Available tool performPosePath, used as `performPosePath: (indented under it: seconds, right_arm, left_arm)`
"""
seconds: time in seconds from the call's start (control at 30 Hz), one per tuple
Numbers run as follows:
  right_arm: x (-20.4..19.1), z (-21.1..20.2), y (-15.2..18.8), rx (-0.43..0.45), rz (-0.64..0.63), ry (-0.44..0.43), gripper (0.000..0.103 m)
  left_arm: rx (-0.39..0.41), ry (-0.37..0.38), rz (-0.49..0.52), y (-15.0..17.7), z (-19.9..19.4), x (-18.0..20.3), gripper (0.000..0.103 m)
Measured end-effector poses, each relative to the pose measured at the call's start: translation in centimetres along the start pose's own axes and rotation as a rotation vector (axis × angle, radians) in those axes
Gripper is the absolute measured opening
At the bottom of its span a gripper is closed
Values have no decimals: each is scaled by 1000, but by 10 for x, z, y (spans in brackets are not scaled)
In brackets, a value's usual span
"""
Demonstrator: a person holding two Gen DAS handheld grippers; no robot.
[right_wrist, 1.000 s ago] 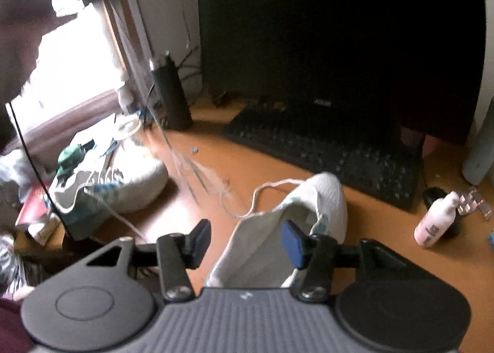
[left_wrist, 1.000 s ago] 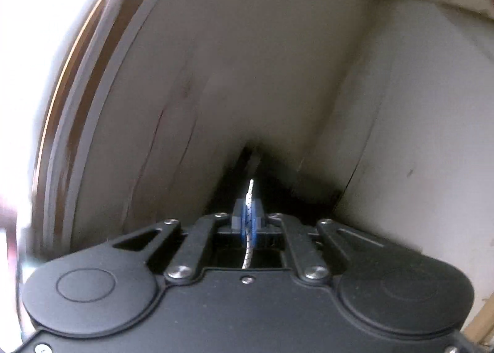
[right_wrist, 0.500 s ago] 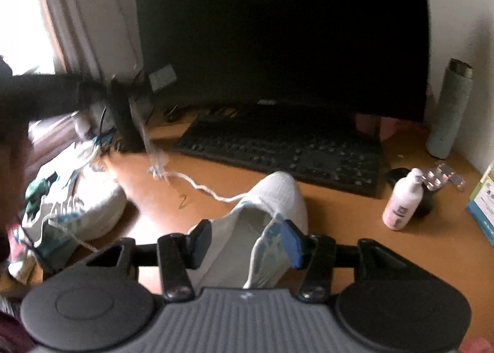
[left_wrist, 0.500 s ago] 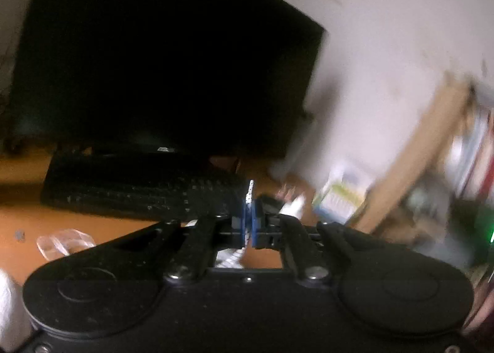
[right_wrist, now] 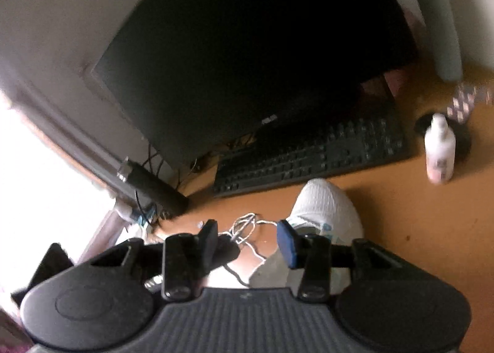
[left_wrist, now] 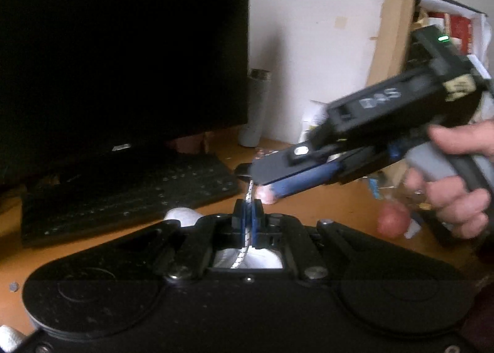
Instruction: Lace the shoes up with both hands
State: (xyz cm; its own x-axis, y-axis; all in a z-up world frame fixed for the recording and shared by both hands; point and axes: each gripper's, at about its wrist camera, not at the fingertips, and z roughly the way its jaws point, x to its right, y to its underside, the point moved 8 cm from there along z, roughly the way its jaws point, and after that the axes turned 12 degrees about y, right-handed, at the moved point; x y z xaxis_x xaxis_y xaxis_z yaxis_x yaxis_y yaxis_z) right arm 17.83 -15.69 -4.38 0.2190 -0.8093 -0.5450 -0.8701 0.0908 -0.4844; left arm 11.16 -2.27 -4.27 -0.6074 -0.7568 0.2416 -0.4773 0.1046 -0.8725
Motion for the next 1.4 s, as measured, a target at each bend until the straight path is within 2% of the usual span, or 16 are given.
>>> performPosePath:
  seconds: [0.1, 0.13, 0.17, 0.23, 0.27, 0.47, 0.5, 0.53, 0.57, 0.67, 0.73, 0.8, 0.9, 1.07, 1.13, 1.4]
  right_arm:
    - [6, 8, -1, -35, 82, -37, 45]
    - [7, 9, -1, -39, 101, -46, 40]
    - [7, 9, -2, -39, 105, -50, 25]
    - [5, 12, -2, -49, 98, -64, 4]
    - [5, 13, -2, -53, 91, -70, 3]
    - [0, 12, -2, -41, 35, -81, 3]
    - [-1, 11, -1, -36, 18, -75, 3]
    - [-2, 10, 0, -31, 1, -69, 3]
    - [-2, 10, 0, -27, -9, -65, 3]
    - [-3, 8, 0, -12, -58, -42, 3]
    - [-5, 7, 0, 6, -117, -10, 3]
    - [-7, 8, 2, 5, -145, -4, 3]
    - [-6, 10, 5, 6, -169, 7, 3]
    - [-5, 10, 6, 12, -167, 5, 3]
    - [-5, 9, 7, 14, -168, 6, 3]
    - [-8, 10, 9, 10, -171, -13, 3]
  left_arm:
    - [-6, 20, 4, 1, 1, 0, 0]
    - [-10, 26, 2, 2, 3, 1, 0]
    - [-14, 27, 3, 3, 2, 2, 0]
    - [-22, 35, -2, 3, 0, 4, 0]
    - [-24, 38, -2, 4, -3, 5, 0]
    - [-88, 40, -22, 14, 2, 2, 2]
    - [-114, 27, -20, 16, 4, 2, 6]
    - [-123, 20, -18, 15, 5, 2, 20]
    - [-125, 12, -19, 13, 6, 3, 28]
    - [-136, 10, -9, 5, 8, 5, 28]
    - [-166, 10, 10, 1, 12, 9, 23]
    - [-201, 3, 31, 1, 14, 10, 14]
    - [-234, -14, 38, 2, 18, 8, 13]
    - [-267, -24, 19, 4, 19, 4, 11]
    - [-273, -16, 10, 4, 20, 4, 6]
    - [-272, -10, -19, 8, 22, 1, 2]
